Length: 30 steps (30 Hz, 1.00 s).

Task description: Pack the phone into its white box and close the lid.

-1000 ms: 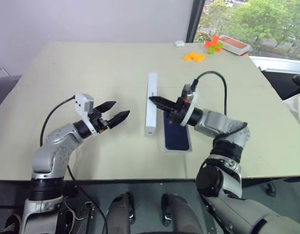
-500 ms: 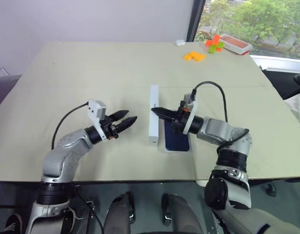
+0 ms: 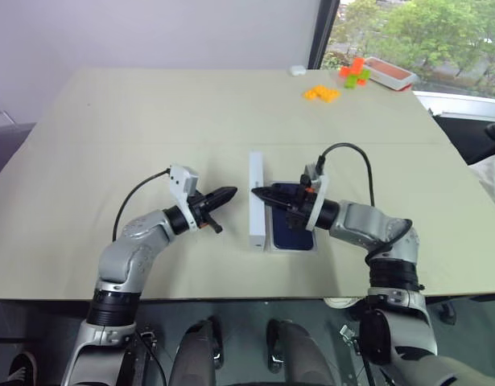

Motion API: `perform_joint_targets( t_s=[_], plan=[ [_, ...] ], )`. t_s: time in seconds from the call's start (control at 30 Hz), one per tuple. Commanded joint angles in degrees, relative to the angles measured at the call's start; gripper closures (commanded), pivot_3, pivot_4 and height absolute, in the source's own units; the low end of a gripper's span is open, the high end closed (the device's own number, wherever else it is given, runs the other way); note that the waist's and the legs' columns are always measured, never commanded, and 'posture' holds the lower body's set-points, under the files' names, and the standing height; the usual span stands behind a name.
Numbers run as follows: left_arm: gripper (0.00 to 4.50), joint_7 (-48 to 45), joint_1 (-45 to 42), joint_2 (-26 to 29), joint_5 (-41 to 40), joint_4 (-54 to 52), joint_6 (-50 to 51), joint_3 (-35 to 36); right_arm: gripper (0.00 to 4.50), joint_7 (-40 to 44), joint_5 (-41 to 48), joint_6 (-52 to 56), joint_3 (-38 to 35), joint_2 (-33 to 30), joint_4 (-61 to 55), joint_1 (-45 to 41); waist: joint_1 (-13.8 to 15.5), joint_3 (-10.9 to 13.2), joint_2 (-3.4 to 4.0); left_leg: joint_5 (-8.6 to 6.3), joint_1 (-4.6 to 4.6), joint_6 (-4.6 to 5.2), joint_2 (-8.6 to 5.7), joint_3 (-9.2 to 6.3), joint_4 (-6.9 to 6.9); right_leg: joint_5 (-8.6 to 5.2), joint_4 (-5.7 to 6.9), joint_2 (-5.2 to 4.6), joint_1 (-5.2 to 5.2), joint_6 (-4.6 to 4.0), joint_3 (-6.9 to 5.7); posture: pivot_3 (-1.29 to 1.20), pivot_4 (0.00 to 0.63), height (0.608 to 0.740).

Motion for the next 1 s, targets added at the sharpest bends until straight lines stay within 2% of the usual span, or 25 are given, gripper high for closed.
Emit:
perform_joint_targets(
  t_s=[0.03,0.07,0.17,0.33,0.4,0.5,0.63,0.73,0.87,1.0],
  plan=[
    [4.49,-0.41,-1.41,-0.74,0.34,-0.62,-0.8,-0.77,4.5,0.72,4.51,-2.04,2.25,-1.63,-3.4,0.24,0.0,0.0,0.0,0.0,0.0,0.0,0.0,-0.01,0.0,0.0,0.0,0.01,0.0,0.0,0.0,0.0,0.15,0.74],
    [4.49,-0.7,-1.49,-0.94,0.31,-0.53,-0.37,-1.16,4.5,0.88,4.54,-2.52,2.31,-1.6,-3.11,0.36,0.03,0.0,0.0,0.0,0.0,0.0,0.0,-0.02,-0.01,0.0,0.0,0.01,0.0,0.01,0.0,0.0,0.15,0.74],
    [4.5,-0.94,-1.77,-1.07,-0.58,-0.28,2.38,-1.7,3.6,1.16,4.54,-4.36,3.49,-2.48,-3.53,0.54,0.06,0.0,0.0,0.01,0.0,0.01,0.0,-0.02,0.0,0.0,0.0,0.02,0.0,0.02,0.0,0.0,0.15,0.74],
    [4.5,-1.92,-3.68,-1.6,-1.48,0.87,5.0,-2.23,1.07,1.97,4.5,-6.24,4.44,-3.52,-3.1,0.0,0.11,0.0,0.0,0.01,0.0,0.02,0.0,-0.02,0.03,0.01,0.0,0.02,0.02,0.02,0.0,0.0,0.15,0.74],
    [4.5,-2.48,-4.31,-1.73,-0.45,1.52,4.19,-2.94,0.06,4.16,1.05,-6.36,4.76,-5.28,-3.27,-1.18,0.19,0.0,0.0,0.01,0.0,0.02,0.0,-0.03,0.04,0.0,0.0,0.02,0.02,0.01,0.0,0.0,0.15,0.74],
    [4.5,-3.0,-4.62,-1.99,0.32,1.94,3.46,-3.33,0.06,10.62,-6.8,-6.02,5.5,-8.87,-3.76,-3.48,0.2,0.0,0.01,0.01,0.0,0.02,-0.02,-0.01,0.08,0.0,0.0,0.0,0.03,0.01,0.01,0.0,0.15,0.74],
    [4.5,-3.29,-6.09,-2.72,0.82,3.01,3.01,-3.72,0.06,27.95,-19.63,-2.48,7.82,-20.18,-1.55,-9.93,0.37,0.01,0.02,0.01,-0.02,0.04,-0.02,-0.02,0.11,0.0,-0.01,0.0,0.01,0.01,0.02,0.0,0.15,0.74],
    [4.5,-3.61,-7.33,-3.34,1.12,4.48,2.73,-3.9,0.06,40.01,-29.2,-3.25,11.03,-26.01,-0.32,-12.92,0.45,0.01,0.02,0.0,-0.03,0.04,-0.03,-0.03,0.1,-0.01,-0.03,0.01,-0.01,0.0,0.01,0.0,0.15,0.74],
    [4.5,-4.58,-9.01,-4.52,1.9,6.92,2.17,-4.98,0.06,51.64,-39.56,-5.66,14.64,-29.63,0.17,-16.11,0.34,0.0,0.02,0.0,-0.03,0.04,-0.03,-0.02,0.07,-0.01,-0.12,0.02,0.0,0.01,0.02,0.0,0.15,0.74],
    [4.5,-5.53,-10.86,-6.49,4.09,10.34,-0.05,-6.84,0.06,62.87,-51.7,-12.55,21.28,-32.61,-3.77,-14.91,0.43,0.01,0.02,0.0,-0.04,0.05,-0.04,0.0,0.08,-0.02,-0.12,0.02,-0.02,0.04,0.02,0.0,0.15,0.74]
  ],
)
